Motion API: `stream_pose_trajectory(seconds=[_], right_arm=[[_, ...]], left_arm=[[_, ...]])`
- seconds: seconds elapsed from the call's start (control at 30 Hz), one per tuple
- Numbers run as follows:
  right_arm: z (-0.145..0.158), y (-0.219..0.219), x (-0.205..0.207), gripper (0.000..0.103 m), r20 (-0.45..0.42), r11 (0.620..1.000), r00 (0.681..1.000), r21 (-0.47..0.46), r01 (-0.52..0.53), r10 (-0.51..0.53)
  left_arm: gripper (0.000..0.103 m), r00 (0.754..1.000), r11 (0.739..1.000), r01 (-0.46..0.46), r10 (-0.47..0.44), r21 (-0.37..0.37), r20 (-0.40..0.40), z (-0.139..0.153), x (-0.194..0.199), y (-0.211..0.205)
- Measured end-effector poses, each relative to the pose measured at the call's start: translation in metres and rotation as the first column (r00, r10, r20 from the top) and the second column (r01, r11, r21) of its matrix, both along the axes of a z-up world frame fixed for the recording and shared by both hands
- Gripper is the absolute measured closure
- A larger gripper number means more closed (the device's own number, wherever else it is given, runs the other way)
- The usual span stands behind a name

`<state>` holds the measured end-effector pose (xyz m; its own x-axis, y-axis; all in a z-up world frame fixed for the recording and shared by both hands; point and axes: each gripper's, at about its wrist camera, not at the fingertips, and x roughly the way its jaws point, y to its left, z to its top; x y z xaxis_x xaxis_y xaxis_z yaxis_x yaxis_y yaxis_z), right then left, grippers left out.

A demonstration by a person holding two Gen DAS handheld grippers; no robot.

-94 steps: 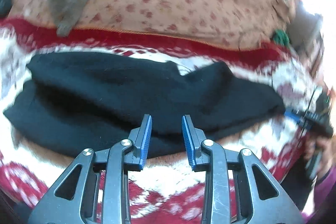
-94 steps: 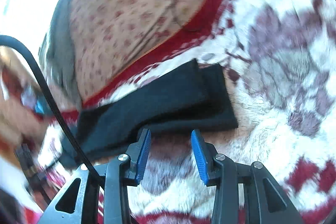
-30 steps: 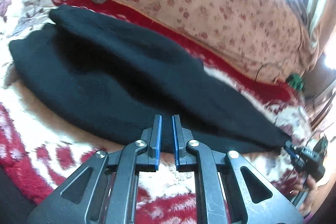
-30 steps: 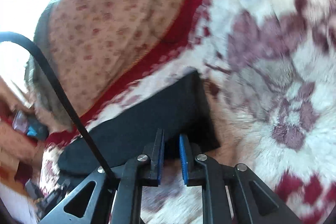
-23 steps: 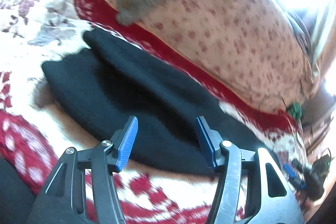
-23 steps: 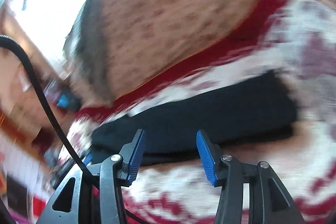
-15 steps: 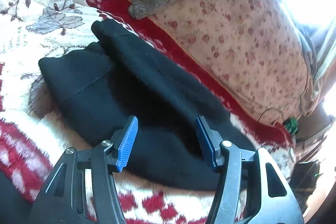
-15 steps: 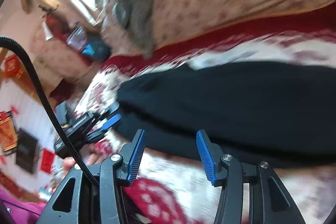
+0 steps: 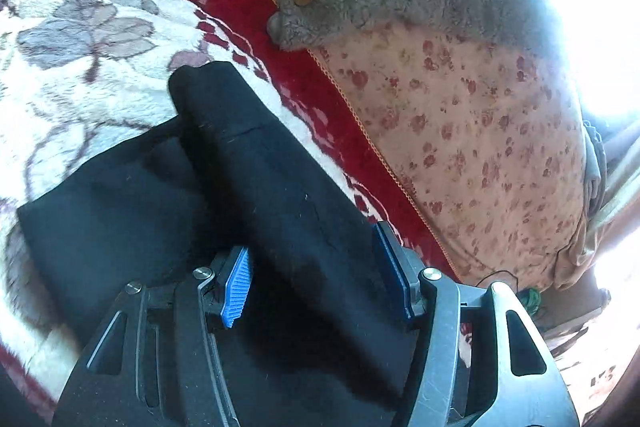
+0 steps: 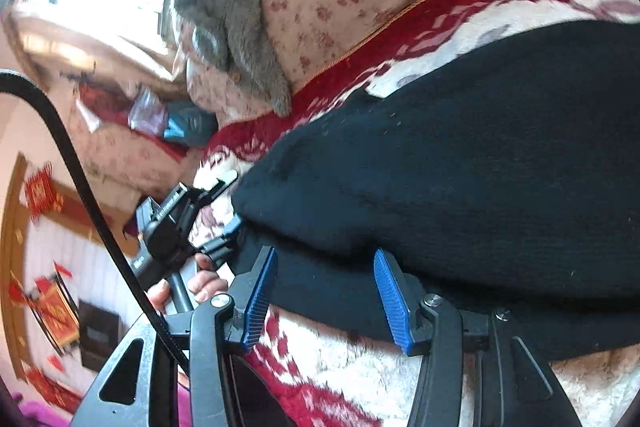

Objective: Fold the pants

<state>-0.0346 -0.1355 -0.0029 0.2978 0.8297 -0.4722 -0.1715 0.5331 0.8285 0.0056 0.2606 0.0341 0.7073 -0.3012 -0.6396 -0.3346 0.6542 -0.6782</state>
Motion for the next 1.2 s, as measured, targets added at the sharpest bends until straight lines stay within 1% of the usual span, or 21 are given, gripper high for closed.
stream_pose_trajectory(seconds=[0.07,0.1,0.13,0.17,0.2,0.23,0.27,0.37,0.47,0.5,0.57,0.6,0.63,0.7,0.77,0.87,0.97,1.0,1.03,1.13,1.2], right_arm=[[-0.006,-0.007,0.003,0.06,-0.04,0.996,0.998,0.065,0.059,-0.056],[-0.008,-0.009,0.004,0.068,-0.059,0.992,0.995,0.093,0.083,-0.078],[-0.011,-0.012,0.006,0.077,-0.078,0.988,0.993,0.117,0.101,-0.092],[-0.014,-0.015,0.009,0.082,-0.094,0.982,0.99,0.151,0.114,-0.1],[-0.018,-0.019,0.011,0.092,-0.114,0.975,0.987,0.178,0.13,-0.11],[-0.02,-0.023,0.011,0.096,-0.126,0.972,0.985,0.188,0.142,-0.12],[-0.021,-0.027,0.01,0.097,-0.13,0.967,0.983,0.206,0.152,-0.127],[-0.007,-0.032,0.004,0.098,-0.056,0.976,0.991,0.176,0.127,-0.119],[0.004,-0.033,-0.001,0.098,-0.034,0.98,0.997,0.187,0.07,-0.064],[0.008,-0.031,-0.005,0.097,-0.028,0.983,0.999,0.179,0.044,-0.04],[0.01,-0.027,-0.012,0.083,-0.036,0.983,0.999,0.185,0.019,-0.013],[0.009,-0.024,-0.018,0.058,-0.057,0.982,0.998,0.186,0.007,0.004],[0.007,-0.022,-0.022,0.044,-0.074,0.982,0.997,0.188,0.004,0.01],[0.001,-0.021,-0.029,0.044,-0.094,0.981,0.996,0.196,0.012,0.007],[-0.004,-0.021,-0.028,0.044,-0.107,0.984,0.994,0.174,0.033,-0.015],[-0.018,-0.023,-0.019,0.046,-0.196,0.968,0.979,0.231,0.097,-0.051],[-0.019,-0.024,-0.018,0.046,-0.221,0.962,0.972,0.238,0.132,-0.079],[-0.02,-0.024,-0.018,0.05,-0.223,0.962,0.971,0.235,0.141,-0.088],[-0.02,-0.024,-0.018,0.064,-0.226,0.963,0.97,0.228,0.147,-0.094],[-0.024,-0.036,-0.023,0.094,-0.222,0.959,0.965,0.213,0.189,-0.141],[-0.02,-0.048,-0.027,0.095,-0.195,0.959,0.965,0.186,0.214,-0.178]], left_arm=[[0.047,1.0,1.0,-0.004,0.004,0.001,0.011,0.0,0.002,-0.001],[0.051,1.0,1.0,-0.003,0.003,0.01,0.027,0.003,0.002,-0.002],[0.075,1.0,0.999,0.003,-0.004,0.033,0.029,0.006,0.002,-0.003],[0.095,1.0,0.998,0.01,-0.011,0.059,0.021,0.008,0.003,-0.005],[0.095,0.999,0.997,0.015,-0.017,0.078,0.03,0.012,0.001,-0.006],[0.097,0.999,0.997,0.015,-0.019,0.074,0.045,0.014,-0.002,-0.005],[0.098,0.998,0.997,0.015,-0.019,0.072,0.056,0.017,-0.005,-0.004],[0.098,0.995,0.997,0.022,-0.029,0.067,0.099,0.033,-0.02,-0.001],[0.098,0.993,0.996,0.025,-0.034,0.08,0.114,0.051,-0.034,0.001],[0.098,0.993,0.996,0.028,-0.038,0.081,0.114,0.054,-0.037,0.0],[0.098,0.993,0.996,0.029,-0.039,0.089,0.111,0.058,-0.045,-0.001],[0.098,0.993,0.995,0.031,-0.041,0.09,0.11,0.059,-0.048,-0.001],[0.098,0.993,0.995,0.032,-0.042,0.091,0.109,0.06,-0.053,-0.001],[0.098,0.993,0.995,0.036,-0.046,0.089,0.111,0.062,-0.06,0.0],[0.098,0.992,0.995,0.038,-0.049,0.096,0.116,0.064,-0.069,0.002],[0.098,0.992,0.995,0.03,-0.041,0.098,0.116,0.066,-0.075,0.007],[0.098,0.992,0.996,0.022,-0.031,0.081,0.12,0.069,-0.077,0.013],[0.098,0.992,0.996,0.022,-0.033,0.089,0.125,0.072,-0.077,0.013],[0.098,0.991,0.995,0.025,-0.038,0.098,0.127,0.074,-0.077,0.013],[0.098,0.992,0.989,0.044,-0.06,0.14,0.108,0.075,-0.076,0.009],[0.098,0.994,0.981,0.051,-0.067,0.188,0.084,0.07,-0.08,0.005]])
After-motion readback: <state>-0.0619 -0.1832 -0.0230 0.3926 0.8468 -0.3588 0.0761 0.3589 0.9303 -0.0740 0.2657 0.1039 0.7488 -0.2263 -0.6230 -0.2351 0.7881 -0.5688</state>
